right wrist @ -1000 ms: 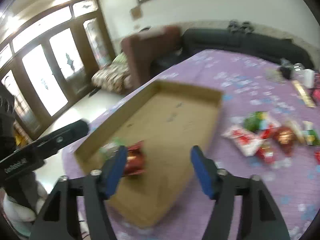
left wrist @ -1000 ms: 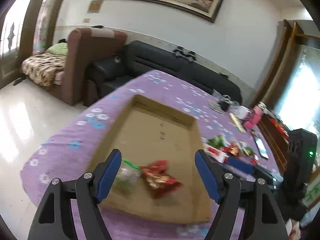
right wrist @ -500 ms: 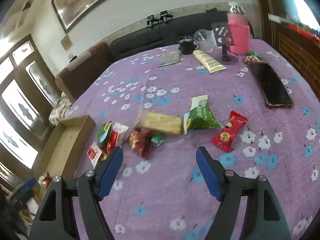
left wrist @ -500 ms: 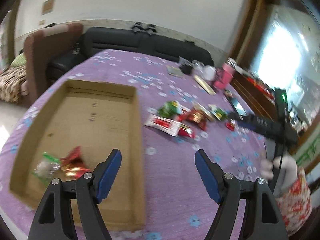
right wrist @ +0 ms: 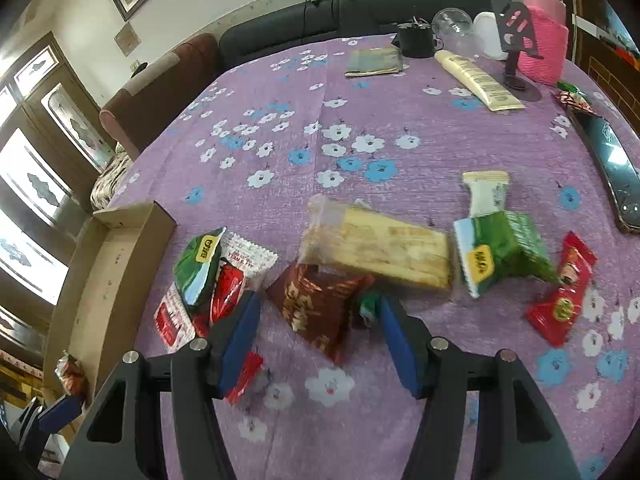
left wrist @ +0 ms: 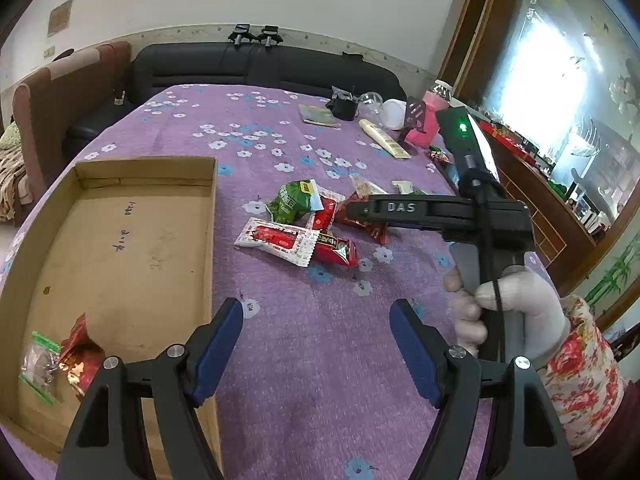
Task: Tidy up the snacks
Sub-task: 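Grasp the green chip bag with the left tool while the right tool grasps a red candy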
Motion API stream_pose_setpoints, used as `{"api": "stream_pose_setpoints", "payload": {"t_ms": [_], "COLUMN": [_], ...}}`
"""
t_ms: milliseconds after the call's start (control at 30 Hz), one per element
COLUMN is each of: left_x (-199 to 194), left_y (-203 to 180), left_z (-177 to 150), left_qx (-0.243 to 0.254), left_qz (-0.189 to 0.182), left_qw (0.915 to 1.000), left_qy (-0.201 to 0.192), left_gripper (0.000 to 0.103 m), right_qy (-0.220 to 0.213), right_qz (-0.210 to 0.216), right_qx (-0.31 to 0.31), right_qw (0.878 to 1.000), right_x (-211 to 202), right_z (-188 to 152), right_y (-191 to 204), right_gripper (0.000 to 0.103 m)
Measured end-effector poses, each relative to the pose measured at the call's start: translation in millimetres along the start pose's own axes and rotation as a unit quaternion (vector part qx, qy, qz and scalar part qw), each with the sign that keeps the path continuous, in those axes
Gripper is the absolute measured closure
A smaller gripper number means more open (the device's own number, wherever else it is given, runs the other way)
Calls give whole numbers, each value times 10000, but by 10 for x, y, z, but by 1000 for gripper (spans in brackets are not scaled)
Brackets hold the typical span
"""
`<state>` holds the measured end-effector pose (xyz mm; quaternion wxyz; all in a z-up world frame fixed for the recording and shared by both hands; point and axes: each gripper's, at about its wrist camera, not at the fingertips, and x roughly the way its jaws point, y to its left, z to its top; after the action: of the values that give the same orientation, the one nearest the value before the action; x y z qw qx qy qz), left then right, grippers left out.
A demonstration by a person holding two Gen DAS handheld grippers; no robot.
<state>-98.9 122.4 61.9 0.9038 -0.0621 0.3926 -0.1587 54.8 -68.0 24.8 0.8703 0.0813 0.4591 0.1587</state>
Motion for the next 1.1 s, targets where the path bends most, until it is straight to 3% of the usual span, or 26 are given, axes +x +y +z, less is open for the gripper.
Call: {"api": "stream_pose_setpoints", "payload": {"t_ms": [67,133,233,367,400,433,633,767,833,933,967,1000,1067,1100], "left_x": [54,115,175,230,233,248,671,1109,1298,1443,1468,1489,1525,1517], "left_y": [5,-5,-42,-146,-169,-199,-144,119,225,250,223,195,119,79], "left_z": [17,39,84,165,206,275,800,1043,1096,1109,1106,1085,1037,1012], "left_qx": [-15,-57,-72,108,169,255,381,-216,-508,-507,-399,-337,-107,14], "left_qz": [-25,-66,-128,-121,-115,-100,22,-97,-140,-79,-107,-189,-138,-117], "left_qw": [10000,9999,9998,9997,9996,9995,9990,9977,9954,9946,9948,9941,9935,9937], "left_qy": [51,106,137,169,171,159,242,634,805,899,936,1009,1128,1111], "left_gripper": [24,24,24,24,24,24,24,24,24,25,27,42,60,61], "right_qy": [-3,-39,-54,-27,-21,-21,-46,-161,-175,-178,-211,-239,-281,-302], "right_qz": [-11,-11,245,408,421,430,596,911,944,1048,1093,1132,1190,1204], "right_qx": [15,15,139,220,232,240,375,705,774,781,770,757,745,750], "right_qw": [10000,10000,9996,9989,9988,9988,9975,9932,9924,9913,9908,9904,9897,9894], "right_x": [38,46,29,-33,-62,-102,-222,-232,-200,-171,-173,-177,-183,-185], "right_z": [-13,-30,-35,-61,-76,-98,-214,-173,-167,-161,-155,-152,-144,-142], "right_y": [0,-17,-83,-124,-135,-149,-268,-430,-466,-473,-466,-463,-461,-463], "right_gripper": [43,59,73,83,88,102,102,96,84,84,84,82,77,72]}}
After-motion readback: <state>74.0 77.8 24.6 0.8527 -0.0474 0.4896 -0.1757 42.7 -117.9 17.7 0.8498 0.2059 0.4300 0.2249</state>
